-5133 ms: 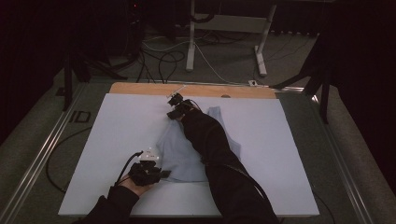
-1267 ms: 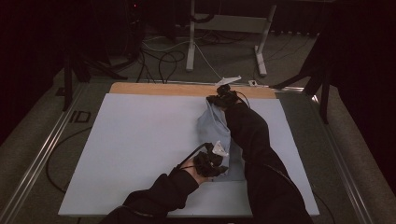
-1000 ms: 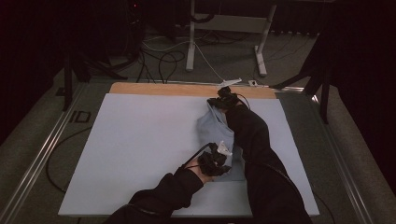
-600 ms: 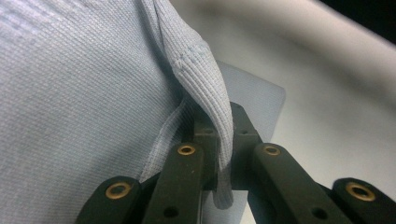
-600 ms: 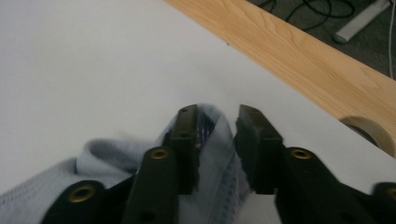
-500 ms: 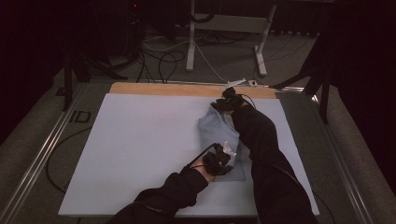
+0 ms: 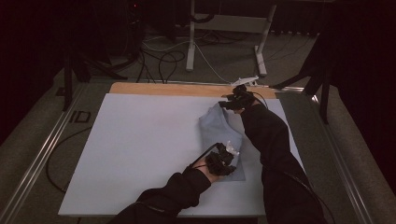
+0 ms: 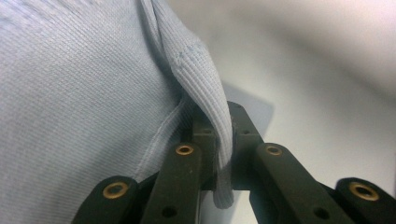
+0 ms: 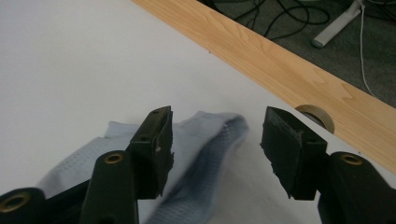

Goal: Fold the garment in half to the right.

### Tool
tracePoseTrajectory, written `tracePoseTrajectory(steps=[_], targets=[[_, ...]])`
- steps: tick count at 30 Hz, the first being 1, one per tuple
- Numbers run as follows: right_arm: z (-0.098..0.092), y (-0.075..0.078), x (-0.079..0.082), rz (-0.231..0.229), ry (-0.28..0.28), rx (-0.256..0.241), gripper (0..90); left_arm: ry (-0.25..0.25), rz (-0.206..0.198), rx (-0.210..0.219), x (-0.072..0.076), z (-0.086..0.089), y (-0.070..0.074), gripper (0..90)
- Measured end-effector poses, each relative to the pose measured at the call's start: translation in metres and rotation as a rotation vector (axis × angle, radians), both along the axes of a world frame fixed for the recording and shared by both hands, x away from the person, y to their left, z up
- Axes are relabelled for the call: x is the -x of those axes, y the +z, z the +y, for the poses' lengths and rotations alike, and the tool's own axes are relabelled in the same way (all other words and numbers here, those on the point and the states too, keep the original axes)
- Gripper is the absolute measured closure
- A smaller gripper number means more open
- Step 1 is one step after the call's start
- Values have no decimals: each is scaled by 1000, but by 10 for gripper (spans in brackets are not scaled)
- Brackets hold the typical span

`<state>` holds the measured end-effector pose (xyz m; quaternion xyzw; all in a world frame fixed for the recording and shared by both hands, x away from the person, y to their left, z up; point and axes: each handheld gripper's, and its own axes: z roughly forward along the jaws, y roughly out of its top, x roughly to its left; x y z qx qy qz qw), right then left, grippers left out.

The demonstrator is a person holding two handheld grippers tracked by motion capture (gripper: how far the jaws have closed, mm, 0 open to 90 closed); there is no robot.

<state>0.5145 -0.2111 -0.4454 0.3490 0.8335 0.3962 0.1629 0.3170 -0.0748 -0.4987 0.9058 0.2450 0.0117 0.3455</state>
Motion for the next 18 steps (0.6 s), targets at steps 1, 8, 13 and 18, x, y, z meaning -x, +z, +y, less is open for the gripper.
tracePoseTrajectory(steps=[1, 8, 13, 18], targets=[[0, 0, 1, -1, 3, -10, 417, 0, 0, 0, 0, 0, 0, 847], [4, -6, 5, 5, 14, -29, 366, -30, 25, 16, 2, -12, -3, 788], [3, -7, 6, 6, 14, -49, 322, -62, 41, 17, 6, -18, -8, 686], [1, -8, 8, 24, 10, -68, 229, -133, 72, 1, 12, -23, -12, 633]])
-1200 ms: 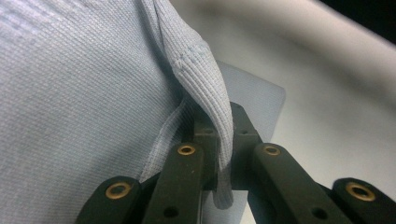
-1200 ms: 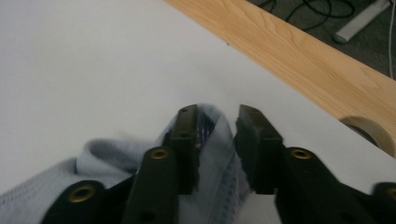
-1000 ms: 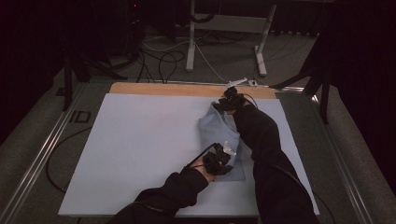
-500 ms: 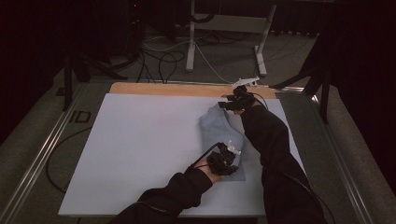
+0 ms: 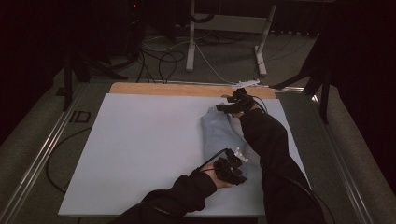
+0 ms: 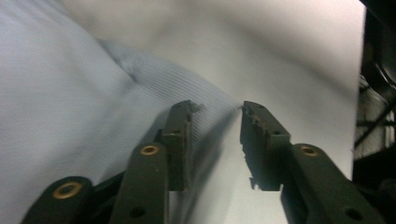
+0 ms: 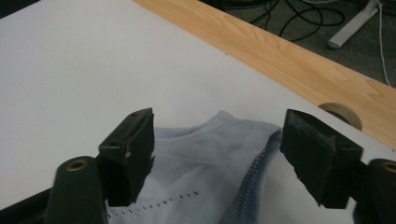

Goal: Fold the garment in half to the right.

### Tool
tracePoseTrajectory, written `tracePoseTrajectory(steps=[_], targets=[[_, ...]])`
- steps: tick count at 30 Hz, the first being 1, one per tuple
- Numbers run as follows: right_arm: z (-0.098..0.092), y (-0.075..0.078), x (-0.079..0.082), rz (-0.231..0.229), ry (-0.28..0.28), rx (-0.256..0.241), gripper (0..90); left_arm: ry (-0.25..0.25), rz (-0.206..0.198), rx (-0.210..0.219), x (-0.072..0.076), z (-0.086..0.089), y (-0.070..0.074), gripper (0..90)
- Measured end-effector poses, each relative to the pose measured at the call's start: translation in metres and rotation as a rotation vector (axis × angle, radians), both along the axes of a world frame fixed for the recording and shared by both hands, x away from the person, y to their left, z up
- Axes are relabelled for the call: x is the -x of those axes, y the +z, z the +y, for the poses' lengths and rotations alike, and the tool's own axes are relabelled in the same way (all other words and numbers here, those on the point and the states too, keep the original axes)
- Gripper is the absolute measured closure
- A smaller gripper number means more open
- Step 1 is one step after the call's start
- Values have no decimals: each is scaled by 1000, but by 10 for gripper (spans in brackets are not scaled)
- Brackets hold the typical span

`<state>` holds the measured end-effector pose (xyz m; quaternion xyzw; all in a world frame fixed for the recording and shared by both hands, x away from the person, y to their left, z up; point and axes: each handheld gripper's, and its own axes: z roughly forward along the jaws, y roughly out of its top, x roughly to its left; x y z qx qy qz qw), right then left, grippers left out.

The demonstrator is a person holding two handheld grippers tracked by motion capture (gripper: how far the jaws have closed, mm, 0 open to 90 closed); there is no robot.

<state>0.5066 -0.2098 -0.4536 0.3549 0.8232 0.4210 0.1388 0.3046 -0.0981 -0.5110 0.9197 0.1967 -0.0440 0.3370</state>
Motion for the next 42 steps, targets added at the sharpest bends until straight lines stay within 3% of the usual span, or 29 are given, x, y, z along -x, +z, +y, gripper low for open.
tracePoseTrajectory(steps=[3, 6, 12, 16, 17, 19, 22, 26, 28, 29, 31, 35, 37, 38, 40, 42], targets=[[-1, 0, 0, 7, 9, -6, 194, -14, -2, 5, 3, -1, 0, 597], [-1, 0, -1, 15, 12, -15, 168, -37, -11, 59, 7, 4, 5, 552], [-3, -1, -1, 18, 1, -13, 153, -26, -29, 132, 7, 25, 17, 451], [-4, -4, -2, 34, -6, -13, 138, -4, -64, 235, 2, 53, 30, 339], [-4, -4, -2, 36, -6, -9, 137, -4, -64, 235, 2, 53, 30, 318], [-4, -6, -2, 47, -12, -15, 135, -26, -90, 272, -1, 69, 37, 255], [-4, -8, -3, 58, -21, -18, 136, -30, -89, 305, -2, 77, 42, 195], [-3, -12, -6, 51, -37, -12, 159, -28, -158, 341, 1, 100, 49, 103], [-3, -15, -8, 61, -50, 5, 174, -17, -165, 349, 1, 106, 50, 9], [-3, -17, -9, 65, -58, 12, 176, 6, -162, 355, 1, 120, 50, 2], [-4, -22, -12, 83, -64, 16, 182, 48, -180, 374, 1, 137, 50, 3], [-5, -35, -16, 115, -78, 35, 194, 123, -176, 392, 2, 171, 44, 3], [-5, -38, -17, 124, -90, 41, 202, 143, -180, 388, 3, 178, 42, 3], [-7, -46, -20, 150, -98, 45, 207, 169, -183, 371, 5, 194, 36, 3], [-9, -51, -21, 162, -110, 56, 237, 196, -190, 357, 7, 208, 31, 3], [-11, -56, -22, 186, -113, 55, 267, 222, -193, 370, 10, 222, 25, 2]])
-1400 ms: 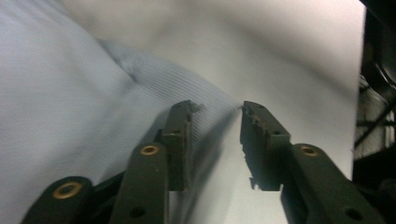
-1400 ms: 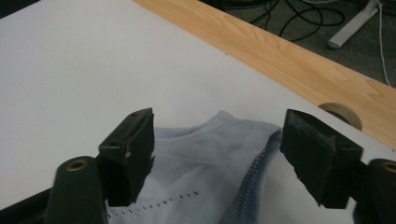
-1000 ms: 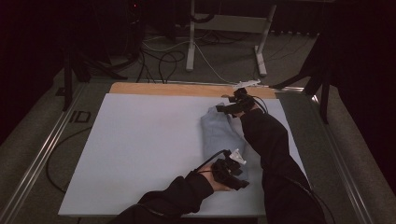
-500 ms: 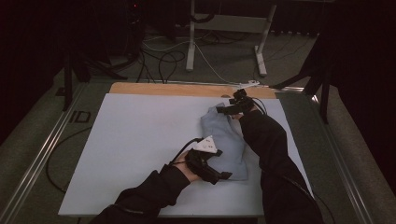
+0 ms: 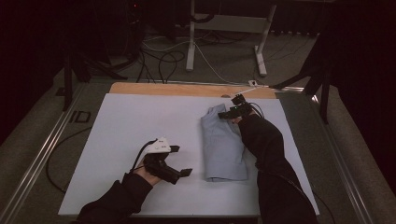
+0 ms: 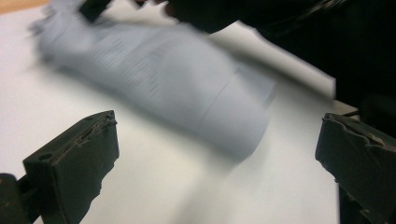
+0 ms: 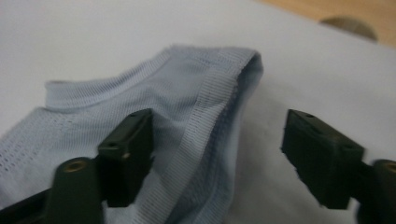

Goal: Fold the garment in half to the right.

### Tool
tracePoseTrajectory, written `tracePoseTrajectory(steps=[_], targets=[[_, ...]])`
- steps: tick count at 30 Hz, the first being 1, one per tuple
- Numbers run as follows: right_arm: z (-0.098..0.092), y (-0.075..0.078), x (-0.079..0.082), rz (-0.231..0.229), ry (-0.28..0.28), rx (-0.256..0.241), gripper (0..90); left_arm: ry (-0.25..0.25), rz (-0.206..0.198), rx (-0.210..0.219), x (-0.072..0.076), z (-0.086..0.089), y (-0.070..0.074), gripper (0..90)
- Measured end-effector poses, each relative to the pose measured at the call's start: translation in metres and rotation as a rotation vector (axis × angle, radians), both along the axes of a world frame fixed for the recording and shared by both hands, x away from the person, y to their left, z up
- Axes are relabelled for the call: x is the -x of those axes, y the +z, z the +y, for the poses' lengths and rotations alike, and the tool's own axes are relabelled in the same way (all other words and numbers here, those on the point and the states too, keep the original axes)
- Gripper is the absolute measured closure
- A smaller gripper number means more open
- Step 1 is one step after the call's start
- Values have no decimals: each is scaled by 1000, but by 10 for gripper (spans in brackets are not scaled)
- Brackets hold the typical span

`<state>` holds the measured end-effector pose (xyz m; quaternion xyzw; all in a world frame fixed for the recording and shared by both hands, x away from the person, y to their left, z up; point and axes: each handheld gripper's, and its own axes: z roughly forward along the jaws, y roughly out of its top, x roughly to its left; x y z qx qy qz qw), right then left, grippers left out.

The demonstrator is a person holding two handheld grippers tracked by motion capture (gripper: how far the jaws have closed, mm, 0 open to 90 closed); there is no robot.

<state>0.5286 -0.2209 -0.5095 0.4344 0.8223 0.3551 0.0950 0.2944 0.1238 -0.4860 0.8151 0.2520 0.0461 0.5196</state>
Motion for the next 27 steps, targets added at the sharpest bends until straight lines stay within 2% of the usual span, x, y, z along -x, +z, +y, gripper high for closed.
tracePoseTrajectory(steps=[4, 7, 9, 11, 12, 16, 20, 21, 22, 27], targets=[[-2, -8, -1, 33, 2, 6, 392, 58, -24, 1, 7, 20, -10, 3], [-1, -9, 1, 55, 21, 1, 536, 91, -27, -7, 9, 31, -15, 3], [1, -7, 3, 43, 35, 13, 676, 104, -21, -4, 10, 34, -17, 3], [1, -7, 3, 43, 35, 13, 676, 111, -19, -2, 11, 37, -18, 3], [7, -1, 7, 1, 67, 55, 814, 142, -34, 5, 12, 43, -23, 3], [12, 9, 10, -40, 85, 42, 841, 168, -41, 17, 11, 48, -26, 3], [14, 22, 14, -107, 105, -58, 843, 191, -77, 14, 12, 50, -24, 3], [14, 24, 14, -115, 103, -66, 843, 195, -85, 19, 12, 51, -24, 4], [14, 24, 13, -120, 103, -67, 844, 199, -94, 18, 12, 52, -24, 3], [14, 11, 8, -76, 88, -30, 843, 218, -99, 23, 12, 56, -23, 3]])
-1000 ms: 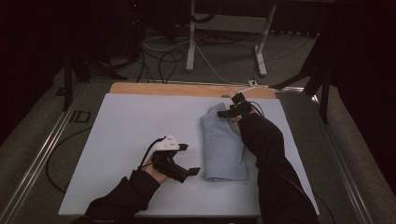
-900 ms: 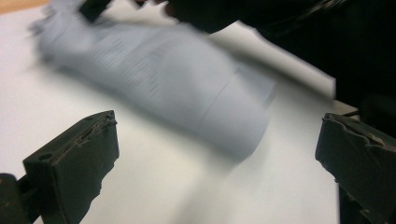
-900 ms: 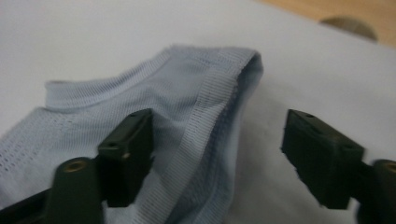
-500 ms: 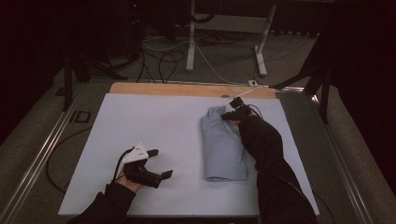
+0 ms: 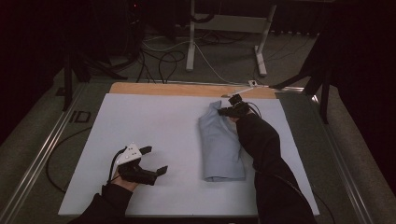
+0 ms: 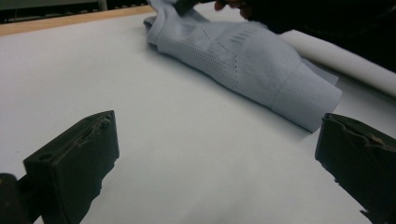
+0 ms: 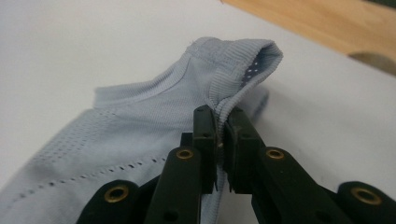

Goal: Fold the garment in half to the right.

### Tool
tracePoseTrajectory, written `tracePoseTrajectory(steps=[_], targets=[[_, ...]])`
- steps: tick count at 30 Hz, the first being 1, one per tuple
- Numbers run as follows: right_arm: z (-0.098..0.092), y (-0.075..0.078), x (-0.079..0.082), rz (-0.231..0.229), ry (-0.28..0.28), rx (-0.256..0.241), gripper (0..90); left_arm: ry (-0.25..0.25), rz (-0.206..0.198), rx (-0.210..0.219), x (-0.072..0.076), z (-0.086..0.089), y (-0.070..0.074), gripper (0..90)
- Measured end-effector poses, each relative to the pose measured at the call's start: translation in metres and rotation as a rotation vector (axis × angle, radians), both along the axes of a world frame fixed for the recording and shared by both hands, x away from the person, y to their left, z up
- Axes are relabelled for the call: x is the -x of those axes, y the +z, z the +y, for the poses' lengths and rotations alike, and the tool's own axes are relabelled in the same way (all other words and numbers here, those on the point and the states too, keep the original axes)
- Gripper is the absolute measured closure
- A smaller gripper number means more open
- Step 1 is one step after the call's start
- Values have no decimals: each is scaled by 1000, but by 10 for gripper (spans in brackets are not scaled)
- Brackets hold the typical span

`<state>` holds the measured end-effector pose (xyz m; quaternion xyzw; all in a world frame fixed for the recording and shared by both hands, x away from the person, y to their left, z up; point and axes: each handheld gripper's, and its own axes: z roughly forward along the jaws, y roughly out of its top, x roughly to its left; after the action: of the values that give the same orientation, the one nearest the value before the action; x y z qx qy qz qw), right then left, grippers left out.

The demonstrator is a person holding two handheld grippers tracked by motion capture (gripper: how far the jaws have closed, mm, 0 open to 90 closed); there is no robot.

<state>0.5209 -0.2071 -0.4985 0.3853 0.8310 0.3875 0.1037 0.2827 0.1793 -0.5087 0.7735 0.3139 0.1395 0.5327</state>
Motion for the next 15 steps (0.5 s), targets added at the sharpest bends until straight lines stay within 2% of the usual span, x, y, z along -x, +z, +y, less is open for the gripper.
tracePoseTrajectory(steps=[5, 9, 11, 14, 15], targets=[[-2, -11, -4, 37, -4, 4, 841, 10, 10, 20, -1, 1, 0, 4], [-1, -16, -6, 41, -7, 10, 837, 26, 2, 20, -1, 2, 0, 4], [-1, -17, -7, 33, 1, -3, 833, 28, 4, 16, -2, 3, -1, 4], [0, -22, -8, 28, -22, 43, 823, 36, 1, 21, -1, 4, -1, 4], [1, -23, -8, 29, -25, 43, 823, 36, -5, 21, -1, 4, 0, 4]])
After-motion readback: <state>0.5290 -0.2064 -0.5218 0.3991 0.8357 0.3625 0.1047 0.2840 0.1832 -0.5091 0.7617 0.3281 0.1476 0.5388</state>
